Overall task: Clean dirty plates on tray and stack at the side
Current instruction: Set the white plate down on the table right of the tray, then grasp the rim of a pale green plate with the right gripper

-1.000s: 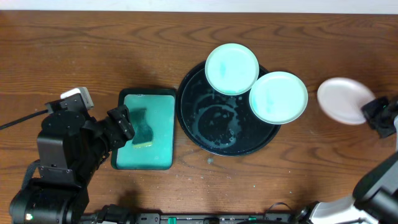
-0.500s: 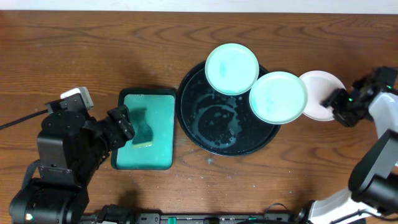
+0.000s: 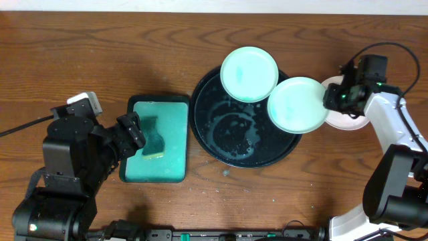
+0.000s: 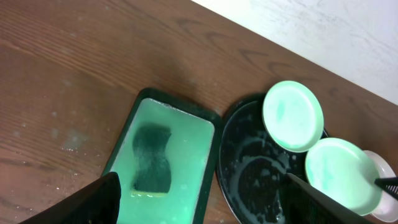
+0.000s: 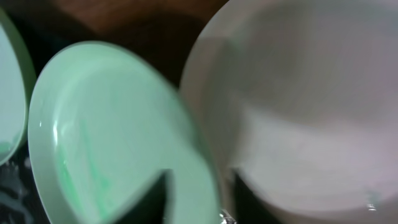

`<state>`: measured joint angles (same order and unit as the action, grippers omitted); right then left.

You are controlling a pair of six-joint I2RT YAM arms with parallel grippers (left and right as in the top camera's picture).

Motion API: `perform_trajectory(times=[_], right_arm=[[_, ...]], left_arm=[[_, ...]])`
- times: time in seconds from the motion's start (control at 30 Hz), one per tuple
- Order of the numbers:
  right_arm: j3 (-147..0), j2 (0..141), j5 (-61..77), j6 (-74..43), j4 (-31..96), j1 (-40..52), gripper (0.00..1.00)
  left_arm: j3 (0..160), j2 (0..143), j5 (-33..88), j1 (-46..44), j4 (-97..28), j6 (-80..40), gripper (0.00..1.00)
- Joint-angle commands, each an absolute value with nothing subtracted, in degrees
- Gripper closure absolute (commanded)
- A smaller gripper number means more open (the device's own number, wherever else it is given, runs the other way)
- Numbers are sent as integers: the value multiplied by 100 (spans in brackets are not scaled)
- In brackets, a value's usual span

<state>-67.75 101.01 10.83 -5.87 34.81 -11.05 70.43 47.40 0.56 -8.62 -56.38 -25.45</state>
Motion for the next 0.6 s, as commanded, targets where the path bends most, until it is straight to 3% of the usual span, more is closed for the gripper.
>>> perform_trajectory(times=[0.0, 0.3, 0.43, 0.57], right_arm=[[-6659, 10130, 884, -550, 3701, -882, 99], [-6663, 9074, 1450, -766, 4477, -454, 99], [-6635, 9017, 1487, -845, 5111, 401, 99], [-6381, 9314, 1422, -1238, 4963, 1105, 99]], left_arm=[[7137, 4759, 64, -832, -5627, -2510, 18], [7137, 4816, 58, -832, -5651, -2510, 18], [7137, 5122, -21, -832, -5911, -2510, 18], [7137, 5605, -207, -832, -6351, -2508, 18]])
